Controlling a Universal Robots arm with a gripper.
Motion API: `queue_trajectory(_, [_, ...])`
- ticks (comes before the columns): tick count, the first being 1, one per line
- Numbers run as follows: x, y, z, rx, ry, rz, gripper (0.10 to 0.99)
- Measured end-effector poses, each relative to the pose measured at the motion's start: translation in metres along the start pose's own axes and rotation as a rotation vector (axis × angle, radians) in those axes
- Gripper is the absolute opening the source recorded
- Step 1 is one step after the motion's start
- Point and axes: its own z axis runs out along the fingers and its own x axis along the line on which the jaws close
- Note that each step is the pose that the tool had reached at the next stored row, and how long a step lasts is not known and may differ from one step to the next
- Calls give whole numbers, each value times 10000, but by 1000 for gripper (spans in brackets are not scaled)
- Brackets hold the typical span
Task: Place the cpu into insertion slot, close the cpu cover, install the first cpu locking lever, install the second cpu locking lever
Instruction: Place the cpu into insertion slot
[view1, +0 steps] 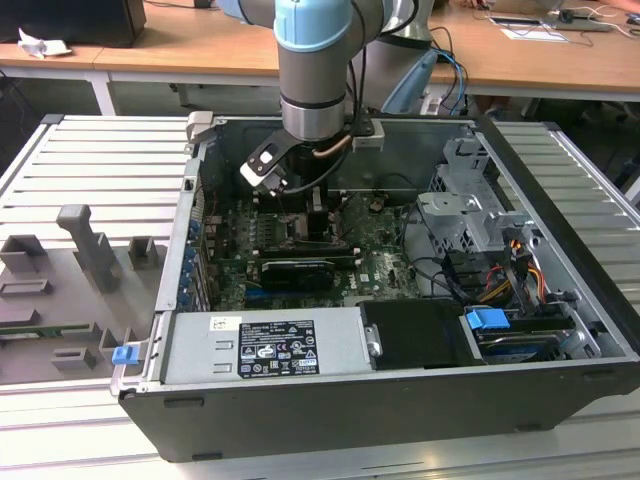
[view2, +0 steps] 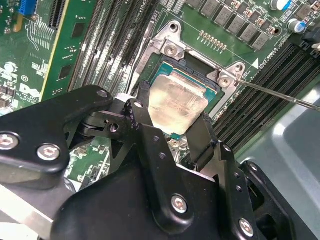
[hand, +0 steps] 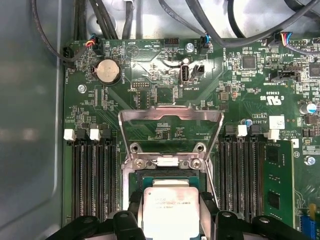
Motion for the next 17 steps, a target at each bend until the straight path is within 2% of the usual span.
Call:
queue_trajectory(8, [23, 8, 45, 14, -38, -2, 541])
queue_trajectory(14, [23, 8, 47, 15, -46, -2, 541])
queue_trajectory(16, [23, 8, 47, 15, -47, -2, 553])
queue_trajectory(17, [23, 8, 47, 15, -47, -3, 616])
